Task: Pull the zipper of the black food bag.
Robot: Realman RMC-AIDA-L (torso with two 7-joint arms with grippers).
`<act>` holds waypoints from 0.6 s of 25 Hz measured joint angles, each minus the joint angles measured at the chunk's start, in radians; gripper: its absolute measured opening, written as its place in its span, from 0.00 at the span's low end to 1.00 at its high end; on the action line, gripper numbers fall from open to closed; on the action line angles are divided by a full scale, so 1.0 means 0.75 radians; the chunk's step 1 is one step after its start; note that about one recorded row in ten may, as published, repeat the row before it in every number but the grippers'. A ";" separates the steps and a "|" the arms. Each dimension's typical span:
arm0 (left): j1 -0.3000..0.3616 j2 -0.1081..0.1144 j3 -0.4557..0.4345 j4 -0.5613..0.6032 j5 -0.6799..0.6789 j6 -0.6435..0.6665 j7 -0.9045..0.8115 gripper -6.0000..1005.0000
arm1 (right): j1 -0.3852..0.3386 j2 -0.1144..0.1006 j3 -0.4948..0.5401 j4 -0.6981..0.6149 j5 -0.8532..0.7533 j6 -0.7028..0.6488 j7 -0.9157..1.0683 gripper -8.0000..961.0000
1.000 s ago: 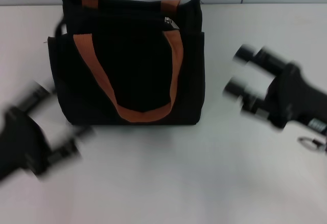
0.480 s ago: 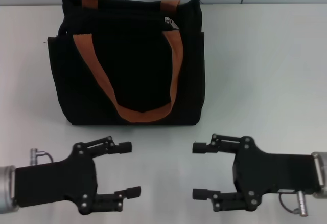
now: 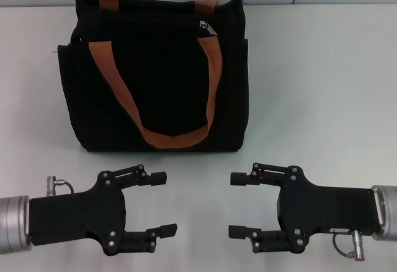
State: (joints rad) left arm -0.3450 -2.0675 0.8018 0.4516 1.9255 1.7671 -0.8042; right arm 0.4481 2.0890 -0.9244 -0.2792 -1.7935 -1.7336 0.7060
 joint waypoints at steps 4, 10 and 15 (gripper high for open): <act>0.001 0.000 0.000 -0.003 -0.003 0.001 0.000 0.82 | 0.009 0.000 0.000 0.001 0.001 0.012 -0.001 0.79; 0.009 0.000 0.000 -0.004 -0.006 0.011 0.004 0.82 | 0.019 0.001 -0.001 0.013 0.002 0.013 -0.001 0.79; 0.012 -0.002 0.002 -0.004 -0.007 0.012 0.005 0.82 | 0.020 0.002 -0.001 0.030 0.017 0.015 -0.001 0.79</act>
State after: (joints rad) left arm -0.3363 -2.0691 0.8031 0.4486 1.9205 1.7762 -0.8006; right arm 0.4632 2.0908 -0.9251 -0.2570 -1.7811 -1.7227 0.7054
